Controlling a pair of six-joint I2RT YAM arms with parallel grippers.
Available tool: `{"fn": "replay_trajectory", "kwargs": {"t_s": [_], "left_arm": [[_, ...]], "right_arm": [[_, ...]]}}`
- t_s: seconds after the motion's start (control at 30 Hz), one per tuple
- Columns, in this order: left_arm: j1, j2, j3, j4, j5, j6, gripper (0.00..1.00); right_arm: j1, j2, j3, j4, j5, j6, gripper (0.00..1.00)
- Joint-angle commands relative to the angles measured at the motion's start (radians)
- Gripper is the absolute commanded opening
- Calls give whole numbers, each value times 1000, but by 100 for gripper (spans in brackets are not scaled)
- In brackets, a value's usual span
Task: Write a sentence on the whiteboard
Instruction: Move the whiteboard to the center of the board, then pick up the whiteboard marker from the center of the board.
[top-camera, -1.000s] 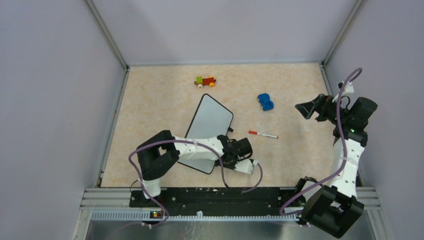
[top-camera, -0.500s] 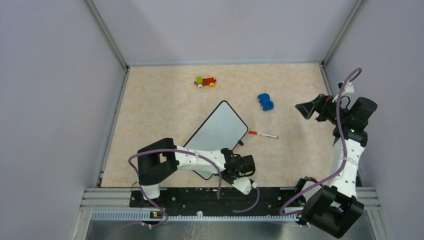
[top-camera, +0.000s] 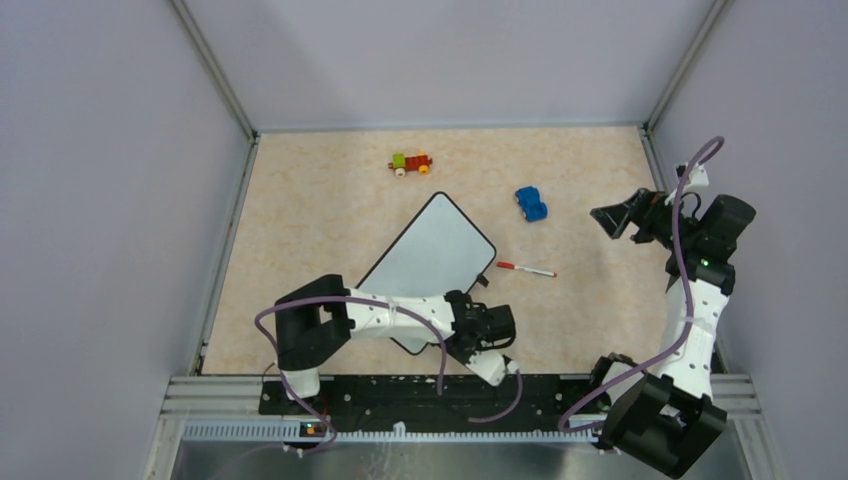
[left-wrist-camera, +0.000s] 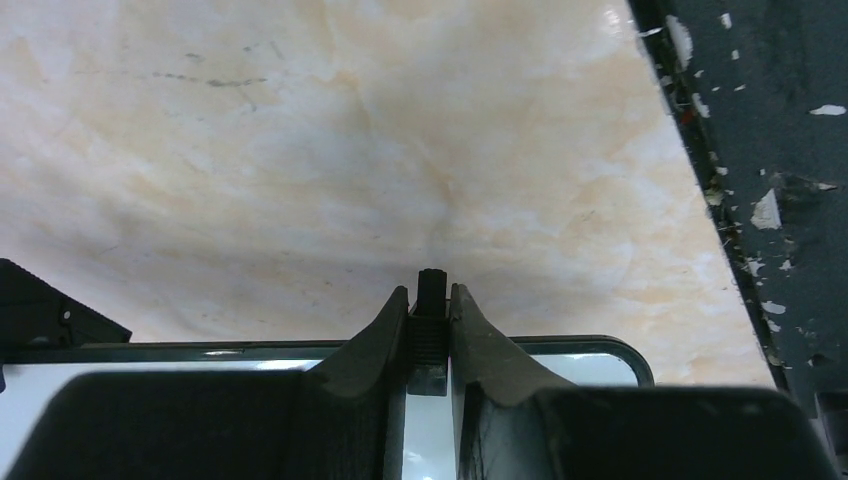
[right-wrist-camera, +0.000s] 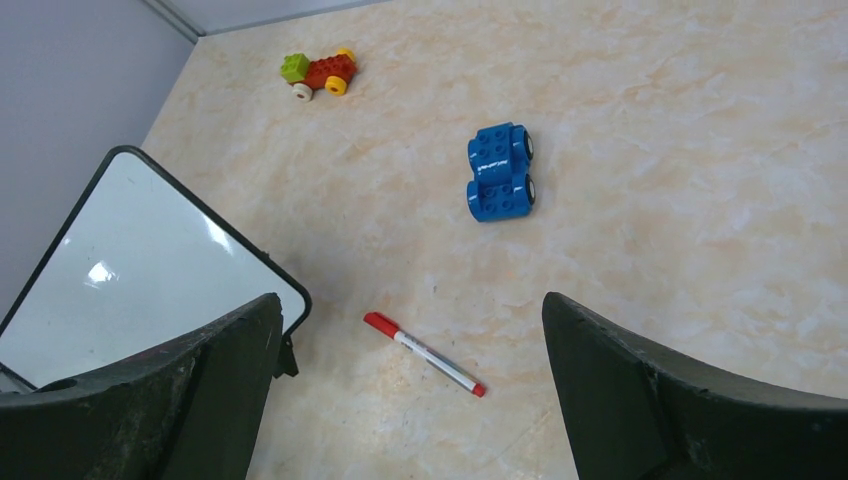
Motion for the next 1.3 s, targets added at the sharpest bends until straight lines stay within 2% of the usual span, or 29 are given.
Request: {"fn": "replay_trajectory", "kwargs": {"t_s": [0.0,0.07,0.47,0.63,0.83,0.87,0.93,0.97,1.13,1.27], "left_arm": [[11,-7,69,-22,-62,15,23],[11,-6,76,-26,-61,19,26],[9,51,72,-1,-31,16,29],[9,54,77,0,-24,14,50],[10,30,98,-11,10,-14,66],[9,16,106,-15,29,-22,72],[9,-16,114,-11,69,-40,93],[9,-34,113,-6,88,-46,98],[13,-126,93,42,198,-96,99],[60,-183,126,60,288,-164,99]], "right_arm": [[10,-26,-3,19,-12,-18,98],[9,-27,-4,18,-13,-18,98],[10,-27,-4,19,-11,-20,98],[10,-26,-4,19,-14,-20,98],[11,-30,-9,27,-23,-23,98],[9,-36,-13,36,-26,-21,98],[11,-48,-26,60,-25,-4,98],[10,-58,-33,81,-25,10,98],[11,-128,-89,211,1,99,98],[9,-100,-30,143,-51,28,98]]}}
